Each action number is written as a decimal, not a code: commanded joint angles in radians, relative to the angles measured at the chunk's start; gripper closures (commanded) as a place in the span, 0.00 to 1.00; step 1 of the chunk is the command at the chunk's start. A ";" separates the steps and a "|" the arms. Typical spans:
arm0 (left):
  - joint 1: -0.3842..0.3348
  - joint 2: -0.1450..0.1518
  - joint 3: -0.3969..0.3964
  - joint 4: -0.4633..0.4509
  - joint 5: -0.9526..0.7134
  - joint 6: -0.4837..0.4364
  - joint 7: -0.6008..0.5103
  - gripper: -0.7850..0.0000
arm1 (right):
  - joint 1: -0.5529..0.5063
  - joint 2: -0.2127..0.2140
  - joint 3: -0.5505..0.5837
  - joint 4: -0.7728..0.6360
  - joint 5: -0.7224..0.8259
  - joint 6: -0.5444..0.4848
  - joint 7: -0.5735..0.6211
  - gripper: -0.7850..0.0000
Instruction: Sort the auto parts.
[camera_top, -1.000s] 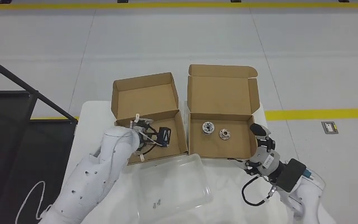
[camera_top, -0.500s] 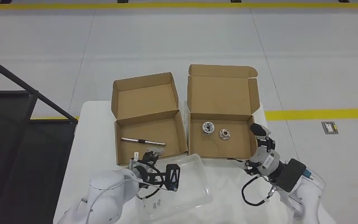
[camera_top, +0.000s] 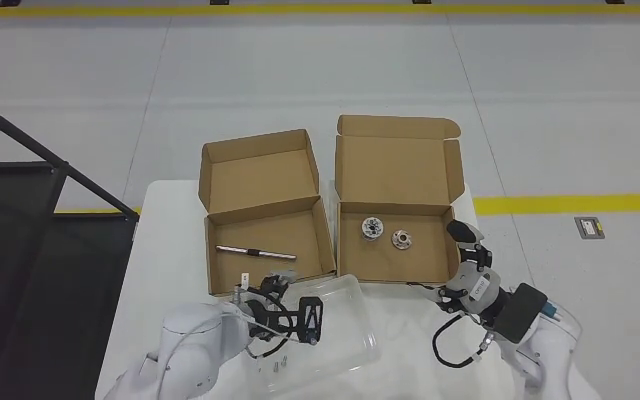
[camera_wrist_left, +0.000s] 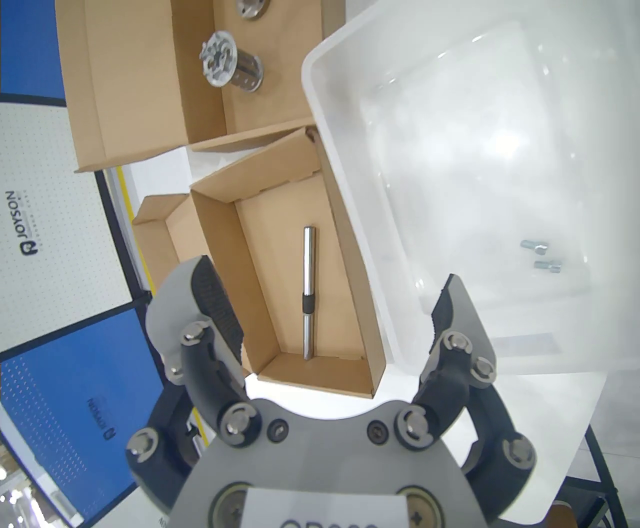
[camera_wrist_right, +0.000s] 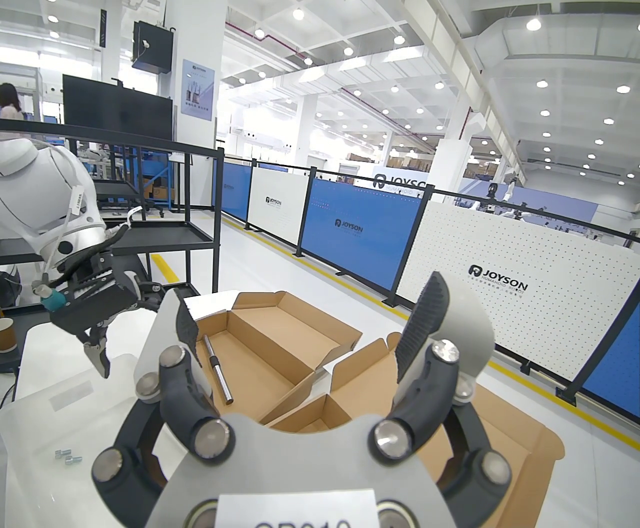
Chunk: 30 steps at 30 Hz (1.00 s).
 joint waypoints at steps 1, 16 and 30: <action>0.025 0.001 0.018 -0.021 -0.010 -0.021 0.009 0.00 | 0.000 0.000 0.000 0.000 0.000 0.000 0.000 0.00; 0.077 0.004 0.101 -0.033 0.036 0.019 -0.140 0.00 | 0.000 0.000 0.000 0.000 0.000 0.000 0.000 0.00; 0.013 -0.013 0.177 0.139 0.024 0.013 -0.147 0.18 | 0.000 0.000 0.000 0.000 0.000 0.000 0.000 0.00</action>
